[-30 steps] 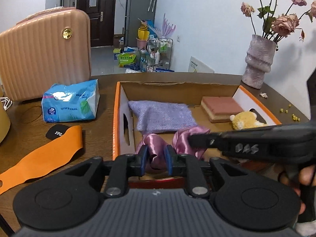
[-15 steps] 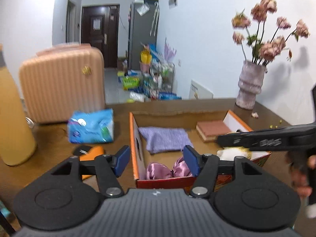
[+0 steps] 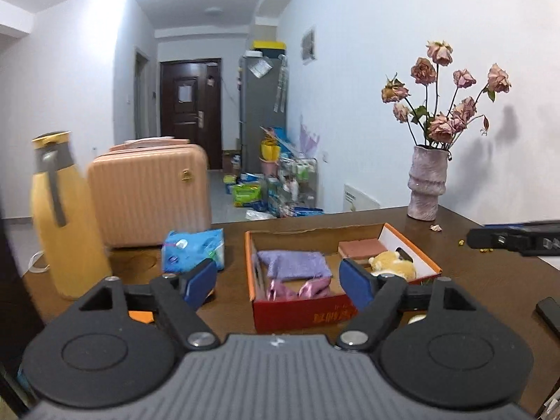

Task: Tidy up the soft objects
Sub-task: 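Withdraw both grippers from the box toward the pile, then close both grippers on the lavender fuzzy towel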

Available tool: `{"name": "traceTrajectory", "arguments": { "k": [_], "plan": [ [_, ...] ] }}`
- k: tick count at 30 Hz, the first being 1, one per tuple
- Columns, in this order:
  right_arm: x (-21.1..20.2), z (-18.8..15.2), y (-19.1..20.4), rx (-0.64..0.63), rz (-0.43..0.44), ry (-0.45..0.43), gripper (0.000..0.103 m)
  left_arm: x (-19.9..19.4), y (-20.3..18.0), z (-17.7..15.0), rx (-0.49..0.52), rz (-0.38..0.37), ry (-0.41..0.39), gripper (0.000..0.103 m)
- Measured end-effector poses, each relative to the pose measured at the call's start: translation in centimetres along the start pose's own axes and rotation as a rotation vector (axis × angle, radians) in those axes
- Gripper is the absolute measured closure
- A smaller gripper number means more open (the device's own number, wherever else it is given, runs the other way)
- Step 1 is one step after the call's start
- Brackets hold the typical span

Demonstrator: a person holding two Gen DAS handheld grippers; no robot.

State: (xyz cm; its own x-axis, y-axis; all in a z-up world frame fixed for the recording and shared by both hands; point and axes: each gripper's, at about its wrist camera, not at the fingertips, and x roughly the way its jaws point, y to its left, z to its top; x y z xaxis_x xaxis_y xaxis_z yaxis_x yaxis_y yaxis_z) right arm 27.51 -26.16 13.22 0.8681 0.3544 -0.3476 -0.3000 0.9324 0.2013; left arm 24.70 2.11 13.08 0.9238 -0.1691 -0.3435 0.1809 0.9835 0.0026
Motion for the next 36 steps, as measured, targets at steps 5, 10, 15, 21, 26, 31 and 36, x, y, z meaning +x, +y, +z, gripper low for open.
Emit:
{"name": "traceTrajectory", "arguments": {
  "k": [5,10,15,21,26,31,36],
  "plan": [
    [-5.4,-5.7,2.1,-0.064,-0.028,-0.033,0.051,-5.7,-1.2,-5.0,0.035,0.001,-0.024,0.021],
    [-9.6,-10.8,3.7,-0.069,-0.057,-0.042,0.043,-11.0,-1.8,-9.1,0.026,-0.011,-0.068,0.011],
    [-13.2,-14.9,4.7,-0.075,-0.112,-0.016,0.042,-14.1,-0.9,-12.2,-0.028,-0.023,-0.026,0.011],
    [-14.6,-16.3,5.3,-0.05,-0.096,-0.009,0.038,-13.6,-0.5,-13.4,-0.043,-0.017,0.012,0.011],
    [-13.6,-16.1,5.3,-0.048,-0.095,0.0,0.038,-12.5,0.3,-13.2,-0.053,-0.008,0.014,0.011],
    [-10.6,-15.8,5.4,-0.068,-0.074,0.044,0.038,-9.2,0.6,-12.8,-0.033,-0.017,0.041,0.011],
    [-4.2,-14.8,6.8,-0.099,-0.01,0.087,0.039,-3.0,1.7,-11.6,-0.025,-0.025,0.086,0.011]
  ]
}}
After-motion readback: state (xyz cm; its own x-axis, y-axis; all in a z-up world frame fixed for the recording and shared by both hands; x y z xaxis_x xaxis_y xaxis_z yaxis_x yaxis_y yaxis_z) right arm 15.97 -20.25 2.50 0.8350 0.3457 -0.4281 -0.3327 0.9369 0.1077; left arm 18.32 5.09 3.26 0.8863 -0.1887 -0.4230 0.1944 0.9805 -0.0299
